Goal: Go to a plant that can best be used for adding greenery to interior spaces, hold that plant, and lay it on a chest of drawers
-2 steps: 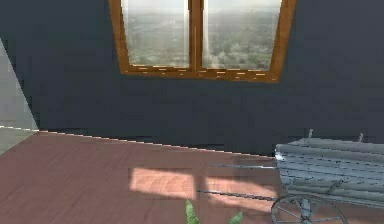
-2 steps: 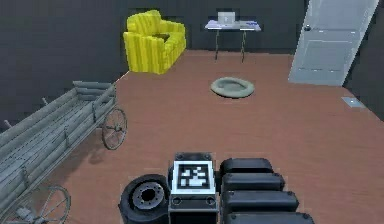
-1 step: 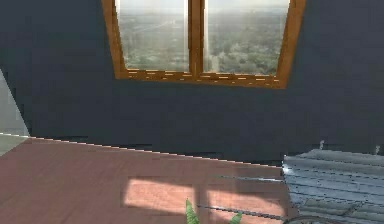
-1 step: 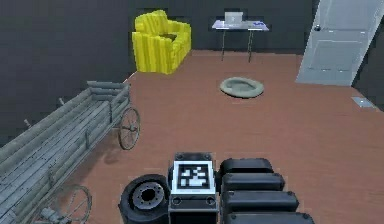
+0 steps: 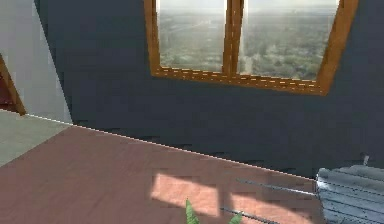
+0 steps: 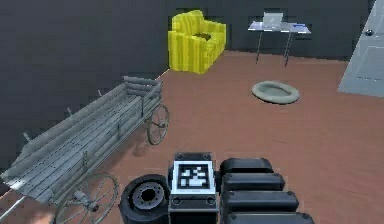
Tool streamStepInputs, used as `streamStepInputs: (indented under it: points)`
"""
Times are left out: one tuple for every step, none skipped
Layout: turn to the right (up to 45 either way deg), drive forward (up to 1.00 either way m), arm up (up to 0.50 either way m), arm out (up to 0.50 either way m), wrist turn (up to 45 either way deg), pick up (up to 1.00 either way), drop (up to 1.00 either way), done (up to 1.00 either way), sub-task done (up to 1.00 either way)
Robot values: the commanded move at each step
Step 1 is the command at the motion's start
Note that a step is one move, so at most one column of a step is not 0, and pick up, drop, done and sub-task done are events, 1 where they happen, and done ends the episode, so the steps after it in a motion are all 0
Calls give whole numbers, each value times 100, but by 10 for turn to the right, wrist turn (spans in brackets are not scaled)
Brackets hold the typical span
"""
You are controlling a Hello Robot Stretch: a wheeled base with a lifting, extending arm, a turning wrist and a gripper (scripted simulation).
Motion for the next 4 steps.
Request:
streamStepInputs:
  points:
    - [0,30,0,0,0,0,0,0,0]
    - [-450,0,0,0,0,0,0,0,0]
    - [-240,0,0,0,0,0,0,0,0]
    - [0,100,0,0,0,0,0,0,0]
